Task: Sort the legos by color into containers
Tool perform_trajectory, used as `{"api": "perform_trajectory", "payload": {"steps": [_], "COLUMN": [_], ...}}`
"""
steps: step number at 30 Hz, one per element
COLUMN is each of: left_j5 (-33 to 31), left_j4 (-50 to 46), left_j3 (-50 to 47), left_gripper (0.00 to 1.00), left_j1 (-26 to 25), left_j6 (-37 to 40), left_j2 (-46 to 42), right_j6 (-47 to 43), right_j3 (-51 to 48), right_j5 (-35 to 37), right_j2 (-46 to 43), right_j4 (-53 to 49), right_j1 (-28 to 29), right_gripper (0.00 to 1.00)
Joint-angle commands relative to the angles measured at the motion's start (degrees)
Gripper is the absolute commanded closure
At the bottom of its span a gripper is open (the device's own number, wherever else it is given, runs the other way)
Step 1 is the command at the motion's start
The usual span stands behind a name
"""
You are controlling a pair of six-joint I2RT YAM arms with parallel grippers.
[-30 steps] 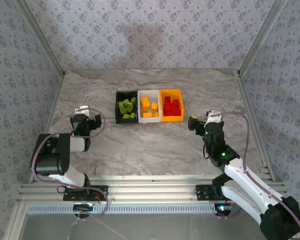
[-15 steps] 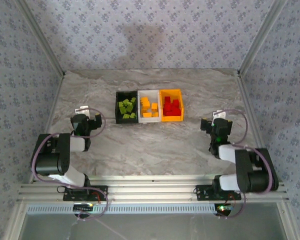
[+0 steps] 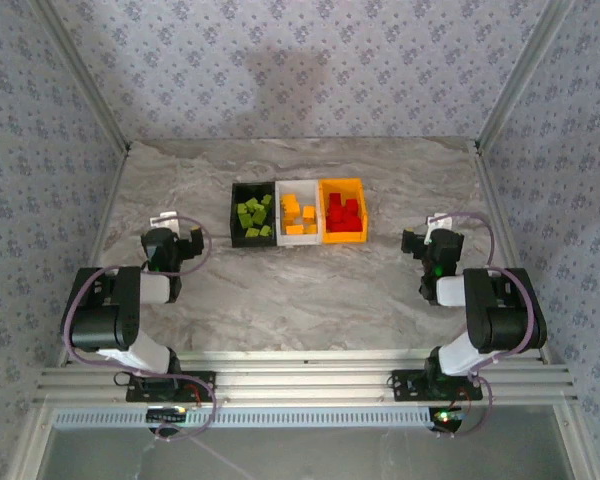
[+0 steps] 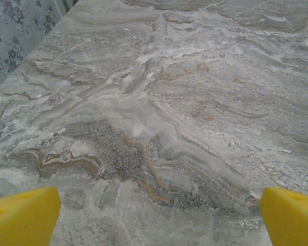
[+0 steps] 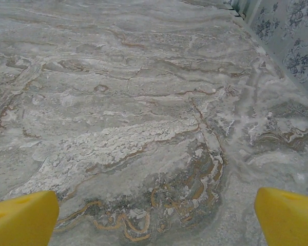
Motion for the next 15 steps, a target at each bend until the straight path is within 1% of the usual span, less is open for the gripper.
{"api": "perform_trajectory", "payload": {"steps": [1, 15], "left_j5": [1.1, 1.4], "left_j4": [1.6, 1.4], "left_j3": [0.7, 0.8], "left_gripper": [0.00, 0.00], "left_j1": [0.1, 0.0], "left_j6": [-0.6, -0.3], "left_j2": [-0.9, -0.8], "right_j6": [1.0, 1.0], "right_j3": [0.9, 0.8], "right_j5": [-0.4, -0.4], "right_j2": [-0.4, -0.5], "right_j4": [1.3, 1.2], "right_j1": [-0.2, -0.2], "right_gripper": [0.00, 0.00]}}
